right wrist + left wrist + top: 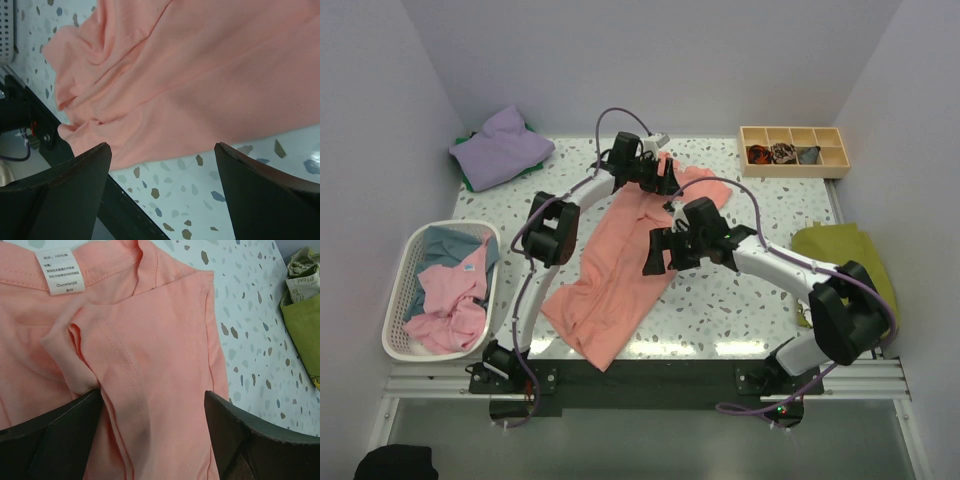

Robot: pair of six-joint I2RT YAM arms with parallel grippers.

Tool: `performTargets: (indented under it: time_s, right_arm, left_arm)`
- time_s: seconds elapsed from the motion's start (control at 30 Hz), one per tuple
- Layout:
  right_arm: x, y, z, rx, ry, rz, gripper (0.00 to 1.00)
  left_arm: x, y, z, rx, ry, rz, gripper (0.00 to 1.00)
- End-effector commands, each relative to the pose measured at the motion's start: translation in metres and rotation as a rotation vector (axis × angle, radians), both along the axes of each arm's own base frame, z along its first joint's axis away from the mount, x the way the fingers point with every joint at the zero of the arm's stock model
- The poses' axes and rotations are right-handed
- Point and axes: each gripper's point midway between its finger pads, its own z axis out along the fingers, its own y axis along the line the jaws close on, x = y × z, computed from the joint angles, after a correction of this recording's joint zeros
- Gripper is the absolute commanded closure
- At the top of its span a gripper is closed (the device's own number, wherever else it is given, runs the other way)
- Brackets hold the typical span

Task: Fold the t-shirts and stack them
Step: Rotate the tshirt 90 degrees

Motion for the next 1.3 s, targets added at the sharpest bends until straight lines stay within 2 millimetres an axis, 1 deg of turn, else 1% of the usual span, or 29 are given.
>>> performTargets:
  time_s: [0.0, 0.03, 0.07, 0.1, 0.2, 0.27, 0.3, 0.37, 0.4, 0.47, 0.5, 0.57, 0.6, 0.63, 0.67, 0.7, 0.73, 0.8, 0.87, 0.93, 0.97, 1.03, 1.07, 1.1, 1.13, 1.17, 1.2, 1.23, 1.27]
  right_arm:
    - [-0.005, 0.051, 0.000, 0.087, 0.002, 0.107, 0.12]
    - [-0.005, 0.058, -0.002, 0.097, 0.013, 0.116, 0.12]
    - [-0.009, 0.064, -0.017, 0.087, 0.051, 0.134, 0.12]
    - [-0.013, 0.073, -0.021, 0.093, 0.052, 0.151, 0.12]
    - [-0.015, 0.079, -0.045, 0.063, 0.104, 0.140, 0.13]
    - [-0.012, 0.074, -0.055, 0.011, 0.102, 0.109, 0.13]
    - [-0.010, 0.061, -0.067, -0.058, 0.106, 0.063, 0.12]
    - [-0.004, 0.047, -0.075, -0.150, 0.091, 0.025, 0.12]
    - [-0.003, 0.030, -0.086, -0.243, 0.099, -0.017, 0.12]
    - [0.005, 0.018, -0.089, -0.318, 0.076, -0.052, 0.11]
    - [0.011, 0.006, -0.092, -0.386, 0.061, -0.084, 0.10]
    - [0.017, -0.001, -0.095, -0.417, 0.059, -0.094, 0.09]
    - [0.026, -0.007, -0.095, -0.436, 0.055, -0.111, 0.09]
    - [0.031, -0.012, -0.101, -0.464, 0.053, -0.120, 0.09]
    - [0.039, -0.018, -0.102, -0.475, 0.051, -0.137, 0.09]
    - [0.048, -0.020, -0.099, -0.488, 0.038, -0.137, 0.09]
    - [0.052, -0.022, -0.103, -0.499, 0.040, -0.131, 0.09]
    - [0.069, -0.030, -0.097, -0.526, 0.011, -0.150, 0.09]
    - [0.079, -0.034, -0.094, -0.517, 0.007, -0.143, 0.09]
    - [0.092, -0.036, -0.083, -0.533, -0.042, -0.141, 0.08]
    - [0.096, -0.038, -0.079, -0.526, -0.045, -0.133, 0.08]
    - [0.104, -0.031, -0.064, -0.500, -0.090, -0.096, 0.08]
    - [0.105, -0.022, -0.046, -0.442, -0.123, -0.072, 0.08]
    - [0.108, -0.017, -0.037, -0.409, -0.163, -0.060, 0.08]
    - [0.111, -0.016, -0.025, -0.389, -0.196, -0.066, 0.08]
    - [0.109, -0.011, -0.015, -0.357, -0.212, -0.050, 0.08]
    - [0.108, -0.009, 0.007, -0.320, -0.252, -0.047, 0.08]
    - [0.107, -0.010, 0.016, -0.303, -0.270, -0.048, 0.08]
    - [0.104, -0.009, 0.025, -0.282, -0.282, -0.043, 0.08]
  left_arm:
    - [-0.005, -0.009, 0.008, 0.022, -0.062, -0.044, 0.12]
    - [-0.001, -0.005, 0.004, 0.036, -0.066, -0.029, 0.12]
    - [0.005, 0.000, -0.001, 0.057, -0.073, -0.007, 0.12]
    - [0.008, 0.002, -0.006, 0.066, -0.070, -0.001, 0.12]
    - [0.021, 0.015, -0.016, 0.091, -0.070, 0.030, 0.12]
    - [0.033, 0.029, -0.022, 0.125, -0.085, 0.076, 0.12]
    - [0.037, 0.033, -0.024, 0.136, -0.090, 0.089, 0.12]
    - [0.047, 0.046, -0.027, 0.155, -0.098, 0.130, 0.12]
    - [0.052, 0.050, -0.026, 0.156, -0.103, 0.144, 0.11]
    - [0.062, 0.063, -0.029, 0.168, -0.102, 0.186, 0.11]
    - [0.067, 0.066, -0.025, 0.168, -0.111, 0.201, 0.11]
    - [0.075, 0.078, -0.027, 0.187, -0.111, 0.247, 0.11]
    - [0.078, 0.083, -0.025, 0.194, -0.115, 0.264, 0.11]
    - [0.082, 0.089, -0.024, 0.202, -0.119, 0.284, 0.11]
    - [0.085, 0.094, -0.022, 0.214, -0.127, 0.307, 0.11]
    - [0.087, 0.096, -0.023, 0.222, -0.130, 0.317, 0.11]
    - [0.089, 0.102, -0.023, 0.230, -0.131, 0.332, 0.11]
    - [0.094, 0.109, -0.024, 0.249, -0.135, 0.364, 0.11]
    - [0.098, 0.113, -0.019, 0.244, -0.150, 0.377, 0.11]
    - [0.101, 0.117, -0.015, 0.255, -0.167, 0.393, 0.11]
    - [0.103, 0.116, -0.005, 0.250, -0.185, 0.395, 0.11]
    - [0.105, 0.117, 0.007, 0.243, -0.207, 0.401, 0.10]
    - [0.106, 0.116, 0.023, 0.223, -0.239, 0.406, 0.09]
    - [0.107, 0.116, 0.034, 0.213, -0.254, 0.410, 0.09]
    - [0.107, 0.116, 0.047, 0.200, -0.269, 0.415, 0.08]
    - [0.107, 0.116, 0.075, 0.174, -0.312, 0.425, 0.08]
    - [0.106, 0.115, 0.092, 0.157, -0.337, 0.430, 0.08]
    - [0.105, 0.116, 0.108, 0.144, -0.360, 0.448, 0.07]
    - [0.101, 0.120, 0.142, 0.116, -0.413, 0.467, 0.07]
